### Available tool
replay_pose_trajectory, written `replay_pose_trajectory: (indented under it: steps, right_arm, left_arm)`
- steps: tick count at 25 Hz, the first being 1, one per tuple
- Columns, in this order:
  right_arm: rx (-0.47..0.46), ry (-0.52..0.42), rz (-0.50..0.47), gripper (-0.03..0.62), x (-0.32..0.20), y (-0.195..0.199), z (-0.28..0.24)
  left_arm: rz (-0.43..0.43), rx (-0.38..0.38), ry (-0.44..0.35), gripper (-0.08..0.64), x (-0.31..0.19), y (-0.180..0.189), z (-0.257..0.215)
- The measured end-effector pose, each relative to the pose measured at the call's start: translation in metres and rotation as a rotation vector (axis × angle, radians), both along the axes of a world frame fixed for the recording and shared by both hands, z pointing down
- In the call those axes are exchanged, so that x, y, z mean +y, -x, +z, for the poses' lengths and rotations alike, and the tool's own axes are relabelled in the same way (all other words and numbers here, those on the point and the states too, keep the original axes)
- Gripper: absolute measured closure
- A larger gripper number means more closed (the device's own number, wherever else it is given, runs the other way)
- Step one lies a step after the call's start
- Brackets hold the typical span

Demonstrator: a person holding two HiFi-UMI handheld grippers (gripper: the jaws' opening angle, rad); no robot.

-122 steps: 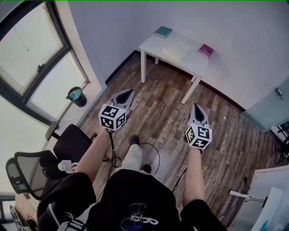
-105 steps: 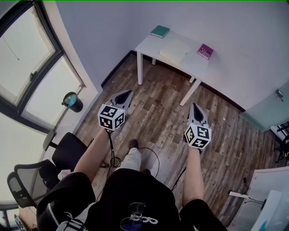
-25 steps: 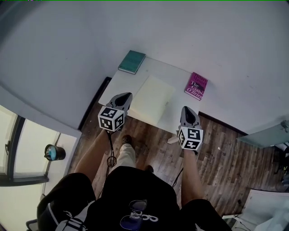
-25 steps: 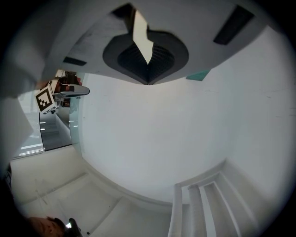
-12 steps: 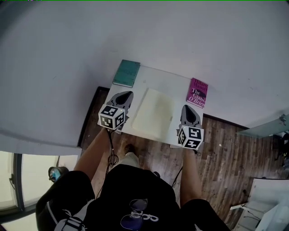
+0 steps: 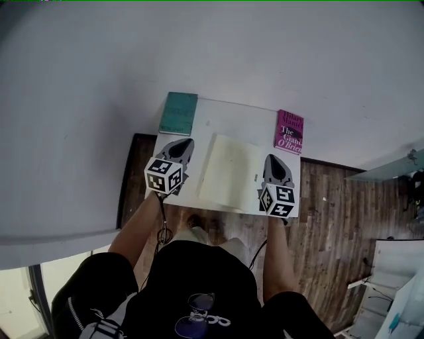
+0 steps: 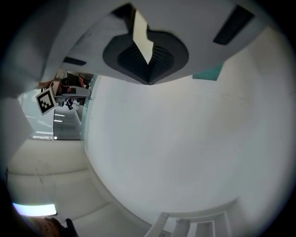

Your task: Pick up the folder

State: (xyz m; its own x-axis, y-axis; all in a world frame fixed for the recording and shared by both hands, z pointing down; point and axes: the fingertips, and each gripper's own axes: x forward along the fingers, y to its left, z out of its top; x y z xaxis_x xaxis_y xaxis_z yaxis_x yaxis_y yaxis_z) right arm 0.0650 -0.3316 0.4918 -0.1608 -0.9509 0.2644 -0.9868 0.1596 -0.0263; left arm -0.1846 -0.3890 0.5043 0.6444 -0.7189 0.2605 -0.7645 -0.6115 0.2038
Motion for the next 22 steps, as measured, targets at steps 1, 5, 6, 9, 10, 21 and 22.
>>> replay_pose_trajectory:
  steps: [1, 5, 6, 9, 10, 21, 22]
  right_arm:
    - [-0.006, 0.008, 0.006, 0.569, 0.0, -0.002, 0.005]
    - [-0.039, 0.057, 0.047, 0.569, 0.002, -0.025, 0.024]
    - [-0.042, 0.068, 0.059, 0.569, 0.003, -0.032, 0.028]
    - [-0.052, 0.091, 0.074, 0.569, 0.0, -0.046, 0.04]
    - [-0.055, 0.096, 0.074, 0.569, -0.002, -0.05, 0.043]
    - [-0.152, 0.136, 0.008, 0.569, -0.035, -0.083, 0.066]
    - [-0.17, 0.144, -0.002, 0.569, -0.038, -0.084, 0.069]
  left_arm:
    - [0.008, 0.001, 0.012, 0.538, -0.002, -0.001, 0.004]
    - [0.042, 0.01, 0.053, 0.538, -0.008, -0.019, 0.02]
    - [0.05, 0.014, 0.062, 0.538, -0.01, -0.024, 0.024]
    - [0.063, 0.02, 0.088, 0.538, -0.015, -0.033, 0.034]
    - [0.059, 0.022, 0.097, 0.538, -0.017, -0.035, 0.038]
    - [0.025, 0.003, 0.165, 0.538, -0.027, -0.067, 0.067]
    - [0.027, 0.001, 0.172, 0.538, -0.028, -0.069, 0.069]
